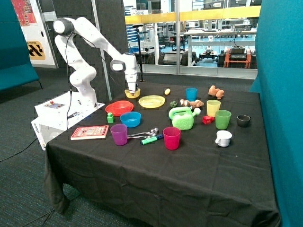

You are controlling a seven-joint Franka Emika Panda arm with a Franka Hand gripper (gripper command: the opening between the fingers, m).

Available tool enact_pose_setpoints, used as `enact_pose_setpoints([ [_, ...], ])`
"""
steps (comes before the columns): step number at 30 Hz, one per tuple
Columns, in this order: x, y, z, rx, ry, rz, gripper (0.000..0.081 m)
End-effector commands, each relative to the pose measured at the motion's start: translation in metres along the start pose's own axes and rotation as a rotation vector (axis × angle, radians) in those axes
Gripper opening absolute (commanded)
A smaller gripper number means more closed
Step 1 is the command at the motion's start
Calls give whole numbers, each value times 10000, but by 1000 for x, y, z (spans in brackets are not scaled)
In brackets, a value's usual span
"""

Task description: Place the bowls on the appropriate plate

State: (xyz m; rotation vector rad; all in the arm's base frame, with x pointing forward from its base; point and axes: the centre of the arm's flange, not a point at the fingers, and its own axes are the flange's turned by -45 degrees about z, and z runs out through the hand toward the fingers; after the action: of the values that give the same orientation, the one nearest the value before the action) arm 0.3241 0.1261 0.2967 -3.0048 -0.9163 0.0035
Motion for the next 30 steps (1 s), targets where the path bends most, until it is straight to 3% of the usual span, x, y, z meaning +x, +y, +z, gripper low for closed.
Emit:
enact_pose_setpoints([
  [1, -6, 2, 1, -8, 21, 45, 0],
  [23, -8, -4, 2, -8, 21, -120, 0],
  [30, -4, -3, -5, -8, 20, -137, 0],
])
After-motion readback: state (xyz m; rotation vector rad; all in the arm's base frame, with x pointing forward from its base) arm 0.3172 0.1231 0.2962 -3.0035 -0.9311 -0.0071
